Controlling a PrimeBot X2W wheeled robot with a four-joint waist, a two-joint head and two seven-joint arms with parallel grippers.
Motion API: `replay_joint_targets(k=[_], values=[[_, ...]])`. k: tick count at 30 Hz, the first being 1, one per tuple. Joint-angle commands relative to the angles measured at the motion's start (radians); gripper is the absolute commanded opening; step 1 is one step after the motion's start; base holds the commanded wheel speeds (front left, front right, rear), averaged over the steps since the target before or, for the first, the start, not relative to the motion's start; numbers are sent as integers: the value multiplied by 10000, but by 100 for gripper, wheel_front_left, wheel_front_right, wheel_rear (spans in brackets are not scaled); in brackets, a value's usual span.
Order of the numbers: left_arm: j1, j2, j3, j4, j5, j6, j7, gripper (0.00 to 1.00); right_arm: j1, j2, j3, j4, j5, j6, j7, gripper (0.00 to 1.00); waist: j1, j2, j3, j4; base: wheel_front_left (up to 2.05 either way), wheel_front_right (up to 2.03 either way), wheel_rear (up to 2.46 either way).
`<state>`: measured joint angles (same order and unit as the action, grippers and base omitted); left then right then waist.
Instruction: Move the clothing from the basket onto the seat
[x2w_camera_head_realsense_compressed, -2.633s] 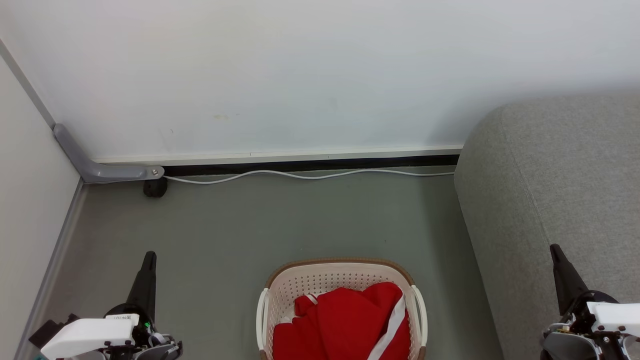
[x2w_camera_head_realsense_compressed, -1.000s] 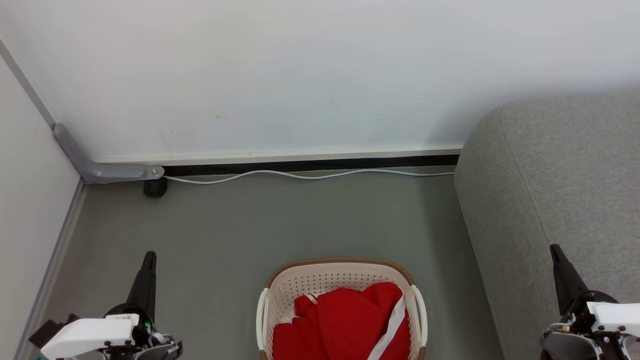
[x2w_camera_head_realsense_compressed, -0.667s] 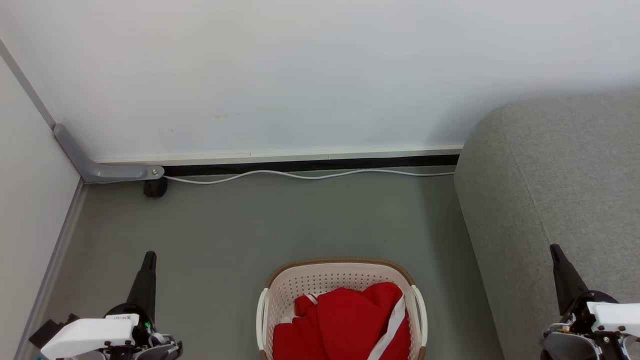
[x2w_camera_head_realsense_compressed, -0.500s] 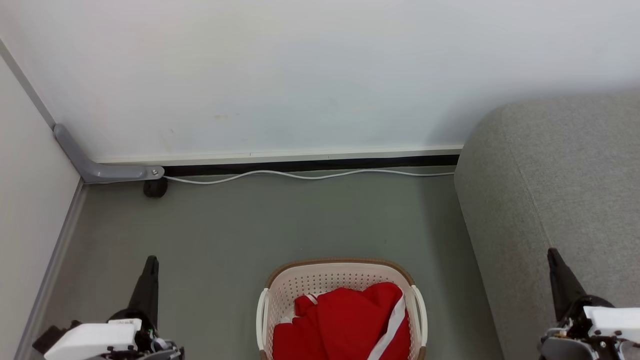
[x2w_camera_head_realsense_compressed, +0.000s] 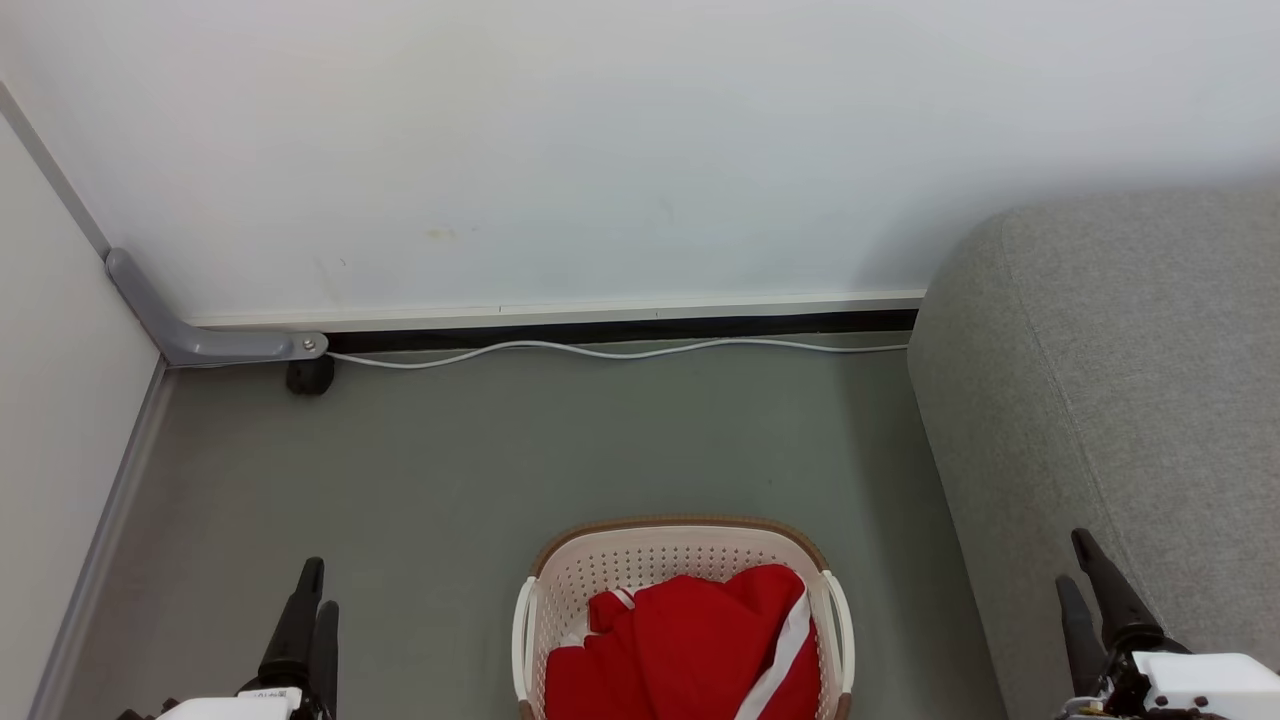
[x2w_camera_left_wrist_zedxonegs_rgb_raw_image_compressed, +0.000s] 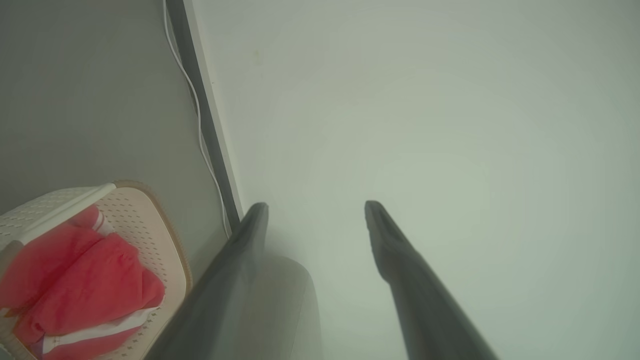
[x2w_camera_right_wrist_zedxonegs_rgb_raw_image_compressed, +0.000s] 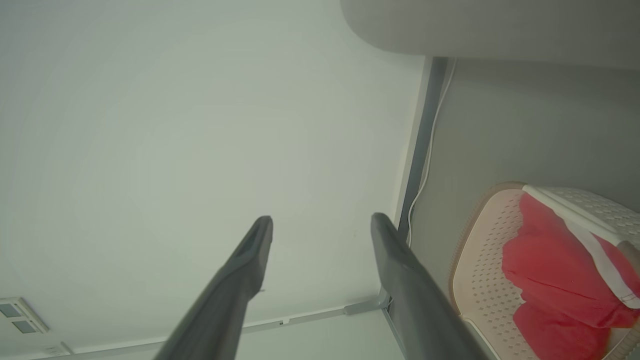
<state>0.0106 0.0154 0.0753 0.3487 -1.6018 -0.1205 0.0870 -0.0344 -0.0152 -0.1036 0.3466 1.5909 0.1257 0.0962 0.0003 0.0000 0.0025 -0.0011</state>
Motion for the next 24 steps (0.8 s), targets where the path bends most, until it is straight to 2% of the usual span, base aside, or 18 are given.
replay_joint_targets(k=[1,16,24], values=[[-574,140,2,-219,115,-20,-71,100,-553,-188,91,-185,-125,8,-103,100,-2,0,4,-2,0,0,0],[-924,388,-361,-75,708,-30,-575,100,-1089,-527,890,33,-538,14,-648,100,-3,0,19,-22,0,0,0],[-1105,451,-383,-16,1606,-36,-811,100,-1456,-735,1269,270,-1110,16,-911,100,-3,0,37,-38,0,0,0]])
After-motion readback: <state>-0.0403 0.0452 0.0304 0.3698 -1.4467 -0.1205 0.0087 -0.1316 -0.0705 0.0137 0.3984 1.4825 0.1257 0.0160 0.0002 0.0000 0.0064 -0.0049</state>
